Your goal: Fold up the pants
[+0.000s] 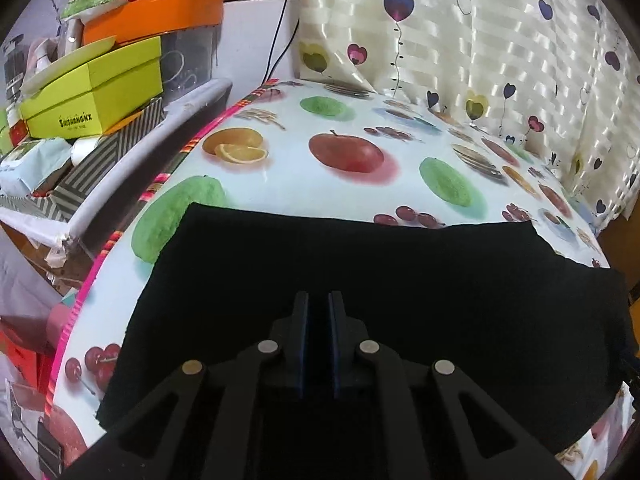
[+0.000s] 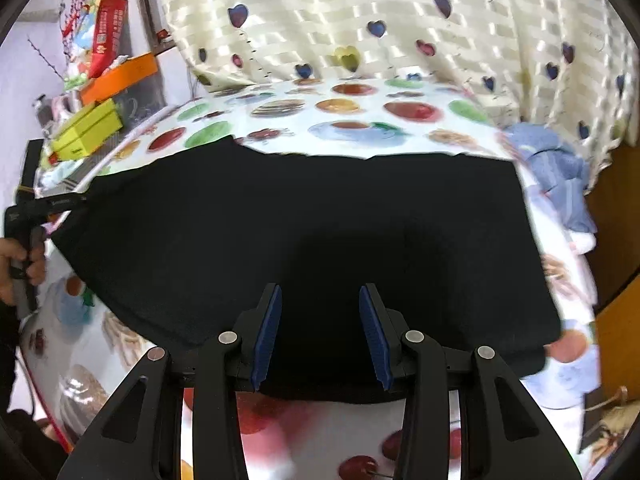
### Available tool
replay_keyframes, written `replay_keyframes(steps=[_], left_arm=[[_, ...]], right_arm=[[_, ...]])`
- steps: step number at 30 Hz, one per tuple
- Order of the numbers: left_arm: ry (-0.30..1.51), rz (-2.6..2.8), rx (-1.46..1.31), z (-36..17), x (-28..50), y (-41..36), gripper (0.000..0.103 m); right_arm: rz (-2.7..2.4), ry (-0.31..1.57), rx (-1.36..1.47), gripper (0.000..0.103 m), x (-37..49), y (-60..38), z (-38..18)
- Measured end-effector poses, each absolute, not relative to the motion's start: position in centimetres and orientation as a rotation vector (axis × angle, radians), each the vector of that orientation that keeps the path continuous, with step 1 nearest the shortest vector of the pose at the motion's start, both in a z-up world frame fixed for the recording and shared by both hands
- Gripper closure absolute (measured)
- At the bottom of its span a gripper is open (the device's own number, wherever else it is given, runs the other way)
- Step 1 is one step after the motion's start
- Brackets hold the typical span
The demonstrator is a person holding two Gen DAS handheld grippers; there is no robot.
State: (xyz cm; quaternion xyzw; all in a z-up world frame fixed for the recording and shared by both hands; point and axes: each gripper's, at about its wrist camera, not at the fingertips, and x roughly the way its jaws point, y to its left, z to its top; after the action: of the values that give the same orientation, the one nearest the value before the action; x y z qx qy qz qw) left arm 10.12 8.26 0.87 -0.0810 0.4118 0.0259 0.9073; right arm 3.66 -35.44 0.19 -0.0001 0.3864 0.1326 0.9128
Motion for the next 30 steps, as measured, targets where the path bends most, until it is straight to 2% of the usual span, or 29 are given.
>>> replay_keyframes(steps=[3,8,13,19,23,30], left_arm=[[0.828,0.040,-0.185,1.4,8.7,8.1,0.091],[0.796,-0.024,-0.188,1.9,6.3,6.7,0.087],[0.819,-0.060,-0.166,1.3,4.5,5.1,0.087],[0.810,-0.129,-0.113,1.5,2.4,2.0,0.087],[0.843,-0.170,-0.075,0.9,2.2,0.2,0.087],[0.817,-0.146,-0.034,0.8,1.1,-0.6,0.083]], right_arm=[[0.247,0.751,-0.008,0.061,3.0,-36.4,1.0],[0.167,0.849,-0.017,0.060,3.1,-38.1,-0.8],[0.156,0.852,-0.034,0.059,1.8,-38.3,-0.8],[0.246,0.789,-0.070,0.059,0.9,-34.6,0.5],[0.298,0.807,-0.151,0.058,1.1,-30.9,-0.8],[0.312,0.809,-0.157,0.058,0.4,-31.1,-0.7]])
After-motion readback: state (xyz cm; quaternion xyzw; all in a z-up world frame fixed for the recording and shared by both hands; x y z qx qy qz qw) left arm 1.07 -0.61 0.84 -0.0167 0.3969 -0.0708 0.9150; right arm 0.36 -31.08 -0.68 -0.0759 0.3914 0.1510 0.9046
